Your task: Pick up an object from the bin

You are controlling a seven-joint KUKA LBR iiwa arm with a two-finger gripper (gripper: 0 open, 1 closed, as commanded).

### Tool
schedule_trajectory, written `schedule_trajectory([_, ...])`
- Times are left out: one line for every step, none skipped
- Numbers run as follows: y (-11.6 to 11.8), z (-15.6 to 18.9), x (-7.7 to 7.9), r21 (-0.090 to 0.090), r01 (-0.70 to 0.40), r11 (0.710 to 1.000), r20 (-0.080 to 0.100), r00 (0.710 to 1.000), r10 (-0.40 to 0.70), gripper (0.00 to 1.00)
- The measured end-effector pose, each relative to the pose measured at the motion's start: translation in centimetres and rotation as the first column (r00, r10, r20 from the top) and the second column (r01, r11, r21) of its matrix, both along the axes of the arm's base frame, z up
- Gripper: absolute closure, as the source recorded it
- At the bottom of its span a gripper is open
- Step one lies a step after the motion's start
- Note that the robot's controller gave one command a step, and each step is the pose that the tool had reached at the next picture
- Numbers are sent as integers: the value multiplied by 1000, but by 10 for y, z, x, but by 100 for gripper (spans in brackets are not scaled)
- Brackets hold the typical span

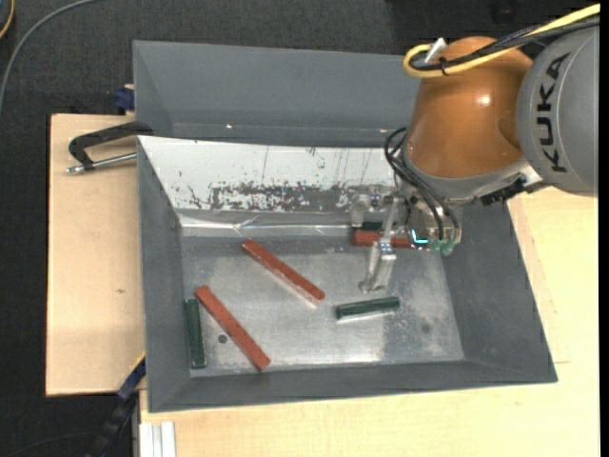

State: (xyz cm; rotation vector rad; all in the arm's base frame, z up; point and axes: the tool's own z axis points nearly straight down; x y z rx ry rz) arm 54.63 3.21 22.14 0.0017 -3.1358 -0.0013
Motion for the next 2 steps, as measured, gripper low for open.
schedule_trajectory([-19, -155, -40, 0, -120, 993, -2, 993, 120, 0])
schedule_trajectory([-19, -151, -37, 0, -119, 993, 7, 993, 119, 100])
